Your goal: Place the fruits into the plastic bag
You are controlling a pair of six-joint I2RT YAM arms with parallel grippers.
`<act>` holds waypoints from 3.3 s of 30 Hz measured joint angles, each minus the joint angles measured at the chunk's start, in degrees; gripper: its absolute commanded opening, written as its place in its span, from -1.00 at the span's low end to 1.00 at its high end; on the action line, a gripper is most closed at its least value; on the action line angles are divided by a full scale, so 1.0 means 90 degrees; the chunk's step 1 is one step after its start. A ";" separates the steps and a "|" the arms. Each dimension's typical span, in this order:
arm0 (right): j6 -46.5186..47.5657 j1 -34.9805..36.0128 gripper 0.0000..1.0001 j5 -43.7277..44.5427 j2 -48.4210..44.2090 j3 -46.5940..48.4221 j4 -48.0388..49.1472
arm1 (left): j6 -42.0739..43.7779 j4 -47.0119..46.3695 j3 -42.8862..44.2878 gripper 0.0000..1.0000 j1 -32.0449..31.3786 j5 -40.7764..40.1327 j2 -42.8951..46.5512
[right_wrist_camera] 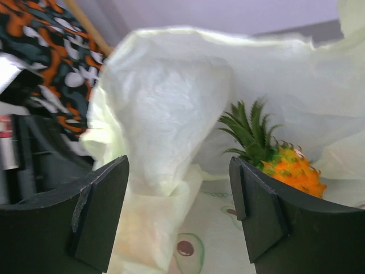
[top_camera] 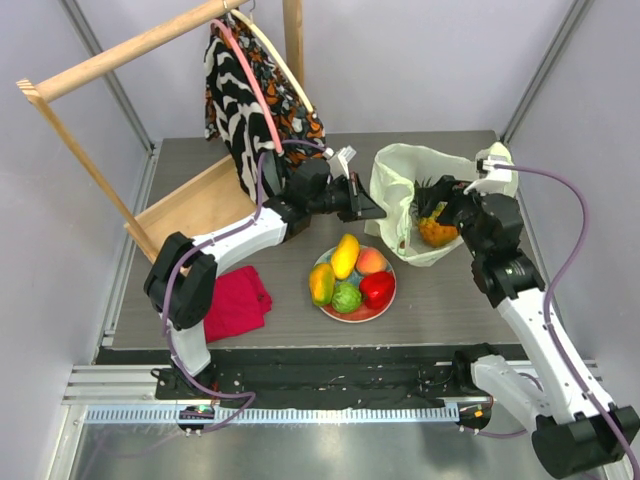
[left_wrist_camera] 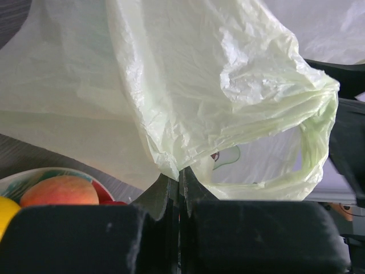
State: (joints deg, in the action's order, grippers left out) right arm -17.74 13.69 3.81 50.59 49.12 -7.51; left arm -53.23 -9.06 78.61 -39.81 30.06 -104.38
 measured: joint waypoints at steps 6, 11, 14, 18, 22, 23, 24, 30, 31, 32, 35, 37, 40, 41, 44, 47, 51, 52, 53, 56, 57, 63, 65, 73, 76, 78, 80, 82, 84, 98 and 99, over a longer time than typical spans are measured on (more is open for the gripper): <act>-0.0087 0.0000 0.54 -0.0845 -0.0758 0.0058 0.0104 | 0.0369 0.0430 0.0027 -1.00 0.0012 -0.0056 0.0000; -0.0141 0.0002 0.31 -0.2237 -0.0886 0.0092 0.0359 | 0.0610 0.0724 0.0134 -1.00 0.0024 -0.0061 0.0000; -0.0180 0.0109 0.27 -0.2977 -0.0828 0.0109 0.0452 | 0.0682 0.0811 0.0172 -1.00 0.0024 -0.0061 0.0000; -0.0085 0.0721 0.26 -0.3249 -0.0784 0.0109 0.0291 | 0.0760 0.0852 0.0194 -1.00 0.0029 -0.0058 0.0000; 0.0214 0.2222 0.18 -0.2747 -0.0673 0.0136 0.0012 | 0.0814 0.0933 0.0243 -1.00 0.0036 -0.0056 0.0000; 0.0284 0.2606 0.17 -0.2594 -0.0585 0.0146 -0.0039 | 0.0823 0.0964 0.0260 -1.00 0.0041 -0.0056 -0.0002; 0.0323 0.3009 0.15 -0.2419 -0.0483 0.0155 -0.0073 | 0.0831 0.0991 0.0279 -1.00 0.0051 -0.0056 -0.0002; 0.0459 0.4687 0.12 -0.1073 0.0274 0.0160 -0.0576 | 0.0877 0.1039 0.0304 -1.00 0.0119 -0.0049 -0.0005; 0.0459 0.4881 0.12 -0.0843 0.0338 0.0160 -0.0678 | 0.0889 0.1042 0.0304 -1.00 0.0126 -0.0049 -0.0005; 0.0459 0.5107 0.13 -0.0546 0.0391 0.0160 -0.0809 | 0.0913 0.1044 0.0304 -1.00 0.0138 -0.0049 -0.0005; 0.0435 0.5661 0.13 0.0313 0.0469 0.0160 -0.1168 | 0.0945 0.1059 0.0304 -1.00 0.0172 -0.0049 -0.0005; 0.0389 0.5889 0.12 0.0726 0.0505 0.0160 -0.1372 | 0.0952 0.1069 0.0304 -1.00 0.0187 -0.0049 -0.0005; 0.0180 0.6037 0.12 0.1394 0.0590 0.0129 -0.1625 | 0.0957 0.1088 0.0304 -1.00 0.0187 -0.0044 -0.0005; 0.0117 0.6040 0.13 0.1559 0.0593 0.0083 -0.1656 | 0.0959 0.1088 0.0304 -1.00 0.0187 -0.0036 -0.0005; -0.0228 0.6037 0.13 0.2222 0.0595 -0.0126 -0.1899 | 0.0967 0.1088 0.0304 -1.00 0.0189 -0.0022 -0.0005; -0.0559 0.6037 0.16 0.2759 0.0636 -0.0260 -0.2256 | 0.0964 0.1088 0.0304 -1.00 0.0189 -0.0005 -0.0005; -0.0886 0.6037 0.24 0.3230 0.0780 -0.0296 -0.2443 | 0.0957 0.1086 0.0304 -1.00 0.0189 0.0027 -0.0005; -0.0998 0.6037 0.26 0.3388 0.0874 -0.0296 -0.2518 | 0.0957 0.1088 0.0304 -1.00 0.0189 0.0036 -0.0005; -0.1117 0.6035 0.28 0.3521 0.0988 -0.0296 -0.2620 | 0.0957 0.1086 0.0304 -1.00 0.0189 0.0049 -0.0005; -0.1435 0.5969 0.33 0.3752 0.1353 -0.0296 -0.2922 | 0.0952 0.1083 0.0304 -1.00 0.0189 0.0063 -0.0005; -0.1530 0.5916 0.36 0.3764 0.1430 -0.0296 -0.2987 | 0.0950 0.1083 0.0304 -1.00 0.0189 0.0066 -0.0005; -0.1940 0.5549 0.60 0.3752 0.1503 -0.0304 -0.3075 | 0.0937 0.1073 0.0304 -1.00 0.0189 0.0075 -0.0005; -0.2008 0.5404 0.62 0.3684 0.1491 -0.0350 -0.3002 | 0.0933 0.1066 0.0304 -1.00 0.0189 0.0075 -0.0005; -0.2327 0.4711 0.67 0.3203 0.1479 -0.0833 -0.2664 | 0.0903 0.1013 0.0301 -1.00 0.0189 0.0114 -0.0005; -0.2548 0.4571 0.68 0.3172 0.1464 -0.0918 -0.2562 | 0.0894 0.0988 0.0301 -1.00 0.0189 0.0117 -0.0005; -0.2662 0.4554 0.69 0.3128 0.1443 -0.0937 -0.2467 | 0.0872 0.0981 0.0299 -1.00 0.0189 0.0119 -0.0005; -0.2783 0.4539 0.70 0.3072 0.1443 -0.0950 -0.2341 | 0.0838 0.0954 0.0296 -1.00 0.0189 0.0121 -0.0005; -0.2897 0.4507 0.71 0.2990 0.1464 -0.0959 -0.2244 | 0.0806 0.0937 0.0289 -1.00 0.0189 0.0121 -0.0005; -0.3009 0.4493 0.74 0.2936 0.1532 -0.0969 -0.2166 | 0.0797 0.0937 0.0289 -1.00 0.0189 0.0124 -0.0005; -0.3866 0.4464 0.78 0.2902 0.2067 -0.1112 -0.2069 | 0.0770 0.0840 0.0199 -1.00 0.0214 0.0172 -0.0005; -0.3893 0.4464 0.76 0.2919 0.2118 -0.1112 -0.2055 | 0.0765 0.0831 0.0199 -1.00 0.0219 0.0177 -0.0005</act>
State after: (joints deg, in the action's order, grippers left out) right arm -52.77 53.87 30.09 69.65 39.11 -26.00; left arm -46.35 -1.58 80.40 -37.85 31.66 -104.42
